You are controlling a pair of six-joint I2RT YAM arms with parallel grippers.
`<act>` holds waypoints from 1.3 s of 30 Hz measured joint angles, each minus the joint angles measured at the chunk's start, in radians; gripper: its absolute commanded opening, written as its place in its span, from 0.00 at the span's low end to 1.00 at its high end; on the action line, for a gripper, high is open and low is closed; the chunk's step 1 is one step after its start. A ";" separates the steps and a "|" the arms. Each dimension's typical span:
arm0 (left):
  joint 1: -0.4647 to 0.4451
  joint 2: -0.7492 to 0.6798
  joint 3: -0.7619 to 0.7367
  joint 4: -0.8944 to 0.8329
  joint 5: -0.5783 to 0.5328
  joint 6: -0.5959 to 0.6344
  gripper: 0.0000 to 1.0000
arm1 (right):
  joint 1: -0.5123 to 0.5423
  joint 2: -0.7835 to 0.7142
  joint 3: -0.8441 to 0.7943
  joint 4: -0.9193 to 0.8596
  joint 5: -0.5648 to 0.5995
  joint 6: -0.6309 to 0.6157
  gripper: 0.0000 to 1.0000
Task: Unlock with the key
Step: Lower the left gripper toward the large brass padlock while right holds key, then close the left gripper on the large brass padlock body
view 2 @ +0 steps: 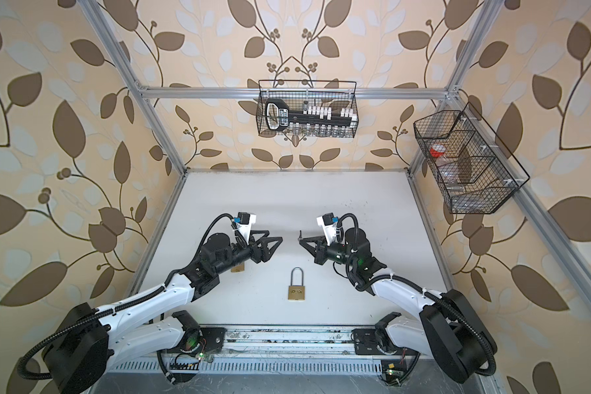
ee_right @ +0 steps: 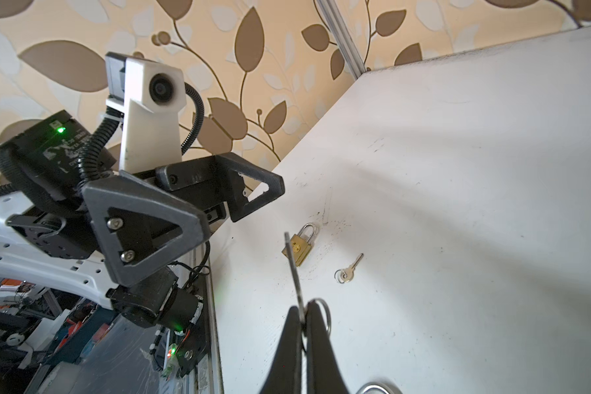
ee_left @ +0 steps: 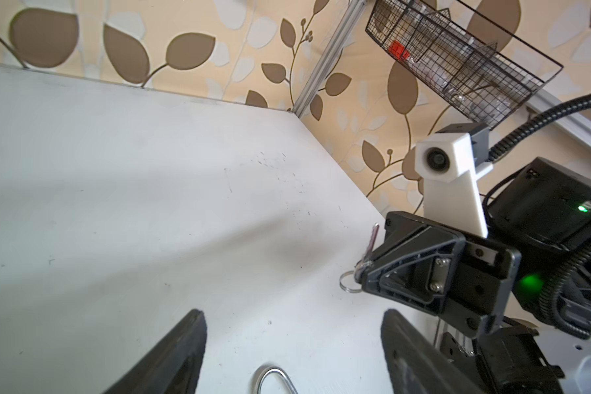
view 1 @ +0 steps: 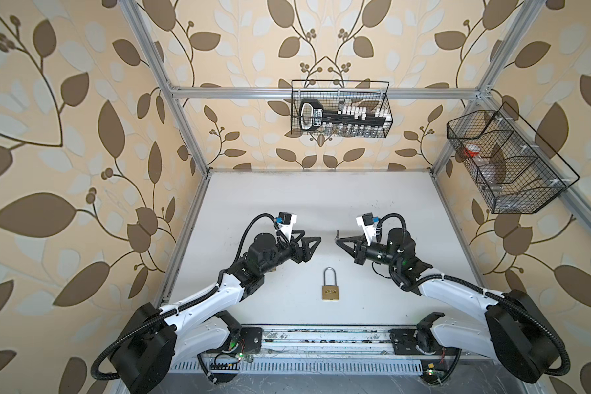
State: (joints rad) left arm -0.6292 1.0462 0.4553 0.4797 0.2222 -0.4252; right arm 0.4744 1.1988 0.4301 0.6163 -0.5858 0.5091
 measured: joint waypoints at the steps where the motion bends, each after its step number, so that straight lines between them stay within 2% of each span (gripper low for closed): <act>1: 0.000 0.000 0.002 -0.015 -0.020 0.000 0.83 | -0.011 -0.006 0.000 -0.004 0.000 0.004 0.00; 5: 0.000 0.010 0.052 -0.142 -0.118 -0.001 0.83 | -0.071 -0.044 0.000 -0.078 0.025 0.001 0.00; 9: 0.000 0.035 0.147 -0.319 -0.232 -0.034 0.79 | -0.138 -0.126 0.000 -0.256 0.134 -0.012 0.00; 13: -0.027 0.069 0.225 -0.507 -0.263 -0.123 0.78 | -0.156 -0.227 0.002 -0.446 0.204 -0.019 0.00; 16: -0.154 0.129 0.291 -0.650 -0.316 -0.186 0.79 | -0.156 -0.289 0.000 -0.562 0.237 -0.039 0.00; 18: -0.295 0.182 0.332 -0.729 -0.373 -0.243 0.79 | -0.160 -0.334 -0.021 -0.608 0.259 -0.056 0.00; 22: -0.467 0.237 0.314 -0.787 -0.431 -0.352 0.80 | -0.209 -0.377 -0.103 -0.637 0.257 -0.065 0.00; 27: -0.562 0.354 0.326 -0.864 -0.525 -0.459 0.82 | -0.270 -0.351 -0.144 -0.634 0.201 -0.064 0.00; 32: -0.647 0.550 0.452 -0.956 -0.629 -0.536 0.84 | -0.288 -0.372 -0.147 -0.621 0.161 -0.062 0.00; 39: -0.666 0.674 0.586 -1.012 -0.671 -0.578 0.84 | -0.296 -0.404 -0.151 -0.612 0.143 -0.061 0.00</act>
State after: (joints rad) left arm -1.2953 1.7199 1.0416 -0.5320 -0.4492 -1.0035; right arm 0.1783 0.7948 0.2794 0.0040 -0.4427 0.4480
